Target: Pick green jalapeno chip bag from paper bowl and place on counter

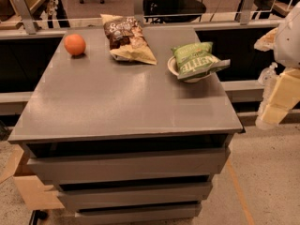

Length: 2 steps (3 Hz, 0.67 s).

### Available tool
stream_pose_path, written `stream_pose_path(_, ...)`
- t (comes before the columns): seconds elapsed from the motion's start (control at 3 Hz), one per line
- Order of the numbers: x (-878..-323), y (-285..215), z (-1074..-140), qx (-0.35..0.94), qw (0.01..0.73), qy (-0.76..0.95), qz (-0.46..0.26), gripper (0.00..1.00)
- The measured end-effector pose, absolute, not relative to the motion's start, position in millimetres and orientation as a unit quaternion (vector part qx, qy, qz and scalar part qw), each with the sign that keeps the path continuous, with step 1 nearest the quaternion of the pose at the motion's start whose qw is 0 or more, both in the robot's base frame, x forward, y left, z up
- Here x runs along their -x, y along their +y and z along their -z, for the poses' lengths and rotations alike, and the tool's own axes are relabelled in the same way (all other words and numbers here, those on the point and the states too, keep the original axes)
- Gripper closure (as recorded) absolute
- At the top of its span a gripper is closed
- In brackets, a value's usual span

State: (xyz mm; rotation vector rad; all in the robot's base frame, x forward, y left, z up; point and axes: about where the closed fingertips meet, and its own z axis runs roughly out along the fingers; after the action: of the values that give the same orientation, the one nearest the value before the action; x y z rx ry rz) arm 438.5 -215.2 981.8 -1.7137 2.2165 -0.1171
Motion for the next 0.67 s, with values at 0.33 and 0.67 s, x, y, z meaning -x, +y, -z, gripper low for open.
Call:
stream_pose_path(0.33, -438, -215, -982, 0.602, 0.168, 0.779, 0.041, 0.0)
stream_pose_path(0.67, -456, -212, -984, 0.594, 0.175, 0.785, 0.032, 0.0)
